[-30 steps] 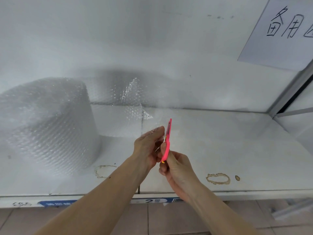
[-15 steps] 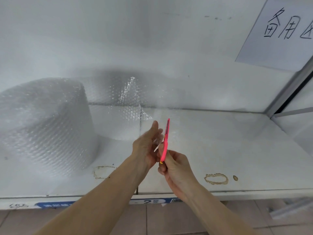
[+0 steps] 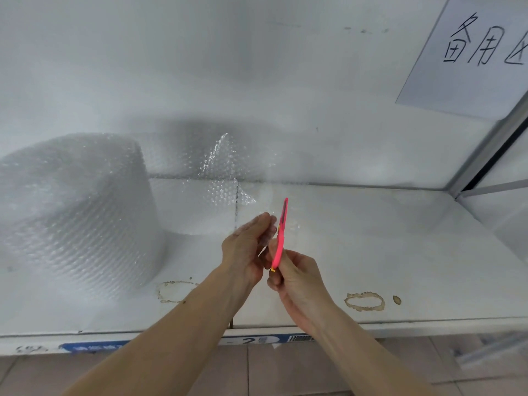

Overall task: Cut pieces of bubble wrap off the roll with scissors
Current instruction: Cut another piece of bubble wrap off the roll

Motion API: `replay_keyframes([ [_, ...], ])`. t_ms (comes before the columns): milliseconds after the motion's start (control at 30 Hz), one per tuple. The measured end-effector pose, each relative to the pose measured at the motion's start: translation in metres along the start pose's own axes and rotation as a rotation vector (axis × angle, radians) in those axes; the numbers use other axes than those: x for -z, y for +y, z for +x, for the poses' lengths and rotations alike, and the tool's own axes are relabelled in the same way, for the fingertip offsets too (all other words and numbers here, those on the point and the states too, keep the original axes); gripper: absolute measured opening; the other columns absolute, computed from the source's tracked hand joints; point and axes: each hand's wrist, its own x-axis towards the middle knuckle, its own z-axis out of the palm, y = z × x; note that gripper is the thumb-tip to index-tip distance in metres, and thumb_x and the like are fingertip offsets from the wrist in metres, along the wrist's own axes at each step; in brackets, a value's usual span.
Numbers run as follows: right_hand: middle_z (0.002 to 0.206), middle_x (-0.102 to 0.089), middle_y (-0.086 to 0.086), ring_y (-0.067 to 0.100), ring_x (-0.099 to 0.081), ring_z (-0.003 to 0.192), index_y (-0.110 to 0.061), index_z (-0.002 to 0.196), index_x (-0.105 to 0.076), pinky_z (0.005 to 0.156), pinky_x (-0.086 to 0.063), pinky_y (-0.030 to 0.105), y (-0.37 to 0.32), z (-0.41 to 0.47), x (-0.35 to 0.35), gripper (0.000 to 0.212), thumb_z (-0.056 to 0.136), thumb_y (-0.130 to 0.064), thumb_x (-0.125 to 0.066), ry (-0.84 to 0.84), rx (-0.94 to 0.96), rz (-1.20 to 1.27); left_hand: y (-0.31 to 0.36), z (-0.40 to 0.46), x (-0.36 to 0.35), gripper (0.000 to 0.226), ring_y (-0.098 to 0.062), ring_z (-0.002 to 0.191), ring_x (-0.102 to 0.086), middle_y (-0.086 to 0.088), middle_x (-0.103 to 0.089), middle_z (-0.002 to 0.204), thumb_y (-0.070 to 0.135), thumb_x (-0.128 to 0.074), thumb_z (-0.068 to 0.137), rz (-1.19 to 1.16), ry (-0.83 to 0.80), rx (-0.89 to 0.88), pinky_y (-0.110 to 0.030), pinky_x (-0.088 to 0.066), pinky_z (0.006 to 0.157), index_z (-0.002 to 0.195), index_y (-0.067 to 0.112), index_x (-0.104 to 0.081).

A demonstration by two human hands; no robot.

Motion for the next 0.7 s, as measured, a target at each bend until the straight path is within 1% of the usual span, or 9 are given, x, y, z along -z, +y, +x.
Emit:
replay_keyframes([
  [100, 0.071, -0.039, 0.012, 0.013, -0.033, 0.051, -0.015, 0.058, -0.066, 0.053, -0.030, 0.025, 0.000, 0.000, 0.000, 0.035, 0.074, -0.045, -0.071, 0.006, -0.020, -0.002, 0.000, -0.001, 0.000, 0.034, -0.017, 0.069, -0.064, -0.009, -0.074, 0.085, 0.007, -0.080, 0.072, 0.013, -0.011, 0.005, -0.025, -0.043, 0.054, 0.105, 0.003, -0.069],
  [167, 0.067, -0.039, 0.010, 0.013, -0.034, 0.052, -0.011, 0.064, -0.065, 0.054, -0.030, 0.026, -0.002, 0.002, 0.000, 0.039, 0.071, -0.049, -0.072, 0.017, -0.028, -0.004, -0.001, -0.003, 0.000, 0.034, -0.015, 0.061, -0.060, -0.009, -0.072, 0.083, 0.008, -0.079, 0.073, 0.030, -0.026, 0.003, -0.022, -0.041, 0.046, 0.105, 0.002, -0.069],
  [200, 0.066, -0.039, 0.009, 0.013, -0.034, 0.052, -0.009, 0.066, -0.064, 0.054, -0.030, 0.026, -0.002, 0.002, 0.000, 0.041, 0.070, -0.050, -0.072, 0.022, -0.026, -0.002, -0.001, -0.004, 0.000, 0.032, -0.014, 0.056, -0.058, -0.009, -0.071, 0.082, 0.007, -0.078, 0.074, 0.036, -0.030, 0.000, -0.021, -0.041, 0.045, 0.104, 0.002, -0.069],
  [267, 0.063, -0.039, 0.007, 0.013, -0.034, 0.051, -0.010, 0.066, -0.063, 0.054, -0.029, 0.026, -0.003, 0.004, 0.001, 0.040, 0.071, -0.048, -0.072, 0.030, -0.015, 0.007, 0.000, -0.007, 0.000, 0.026, -0.013, 0.052, -0.058, -0.009, -0.072, 0.080, 0.006, -0.077, 0.076, 0.043, -0.029, -0.007, -0.022, -0.044, 0.047, 0.101, 0.002, -0.069],
  [367, 0.059, -0.038, 0.005, 0.013, -0.033, 0.050, -0.014, 0.059, -0.064, 0.053, -0.029, 0.026, -0.004, 0.005, 0.001, 0.034, 0.075, -0.043, -0.070, 0.029, -0.006, 0.014, 0.000, -0.010, -0.002, 0.019, -0.013, 0.059, -0.061, -0.006, -0.073, 0.078, 0.005, -0.076, 0.077, 0.061, -0.026, -0.021, -0.025, -0.049, 0.053, 0.094, 0.004, -0.070],
  [433, 0.059, -0.038, 0.005, 0.013, -0.033, 0.050, -0.014, 0.060, -0.064, 0.053, -0.029, 0.025, -0.004, 0.005, 0.002, 0.034, 0.075, -0.043, -0.070, 0.023, -0.009, 0.011, 0.001, -0.011, -0.003, 0.016, -0.014, 0.060, -0.062, -0.006, -0.073, 0.076, 0.004, -0.076, 0.077, 0.066, -0.018, -0.030, -0.026, -0.049, 0.055, 0.092, 0.005, -0.070],
  [533, 0.062, -0.038, 0.007, 0.013, -0.033, 0.051, -0.012, 0.062, -0.064, 0.054, -0.030, 0.026, -0.006, 0.005, 0.002, 0.036, 0.074, -0.046, -0.071, 0.021, -0.018, 0.000, 0.001, -0.012, -0.003, 0.017, -0.014, 0.055, -0.062, -0.007, -0.073, 0.075, 0.004, -0.076, 0.077, 0.081, -0.022, -0.043, -0.026, -0.044, 0.053, 0.093, 0.004, -0.070],
  [600, 0.063, -0.038, 0.007, 0.013, -0.033, 0.051, -0.013, 0.061, -0.063, 0.054, -0.029, 0.026, -0.008, 0.006, 0.003, 0.037, 0.071, -0.048, -0.072, 0.026, -0.022, 0.007, 0.000, -0.014, -0.004, 0.015, -0.014, 0.052, -0.064, -0.007, -0.073, 0.073, 0.003, -0.075, 0.078, 0.081, -0.023, -0.048, -0.030, -0.043, 0.056, 0.091, 0.003, -0.070],
  [700, 0.065, -0.038, 0.009, 0.013, -0.032, 0.051, -0.015, 0.058, -0.065, 0.053, -0.030, 0.025, -0.009, 0.007, 0.004, 0.035, 0.068, -0.047, -0.073, 0.030, -0.017, 0.017, 0.000, -0.016, -0.004, 0.013, -0.013, 0.057, -0.068, -0.007, -0.074, 0.072, 0.001, -0.075, 0.078, 0.083, -0.022, -0.048, -0.032, -0.047, 0.062, 0.089, 0.004, -0.071],
])
